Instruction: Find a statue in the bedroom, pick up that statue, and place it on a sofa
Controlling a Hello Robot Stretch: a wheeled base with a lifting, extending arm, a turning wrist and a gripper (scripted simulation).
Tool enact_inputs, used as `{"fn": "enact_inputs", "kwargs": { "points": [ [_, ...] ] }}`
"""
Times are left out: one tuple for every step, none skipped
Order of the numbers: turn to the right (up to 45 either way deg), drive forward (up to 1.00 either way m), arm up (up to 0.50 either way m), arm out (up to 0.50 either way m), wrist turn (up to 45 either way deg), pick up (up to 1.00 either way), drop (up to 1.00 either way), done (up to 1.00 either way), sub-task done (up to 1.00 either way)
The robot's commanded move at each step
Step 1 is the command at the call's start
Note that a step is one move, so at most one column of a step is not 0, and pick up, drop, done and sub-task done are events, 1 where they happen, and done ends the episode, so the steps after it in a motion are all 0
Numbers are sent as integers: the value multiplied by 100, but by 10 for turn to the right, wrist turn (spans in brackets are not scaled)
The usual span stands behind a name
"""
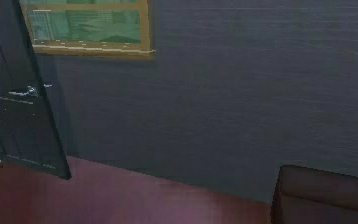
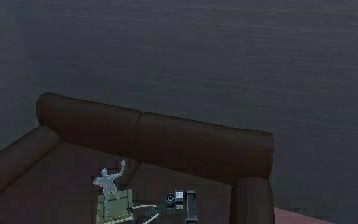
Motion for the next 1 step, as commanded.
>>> {"fn": "enact_inputs", "kwargs": {
  "points": [
    [0, 0, 0, 0, 0, 0, 0, 100, 0]
  ]
}}
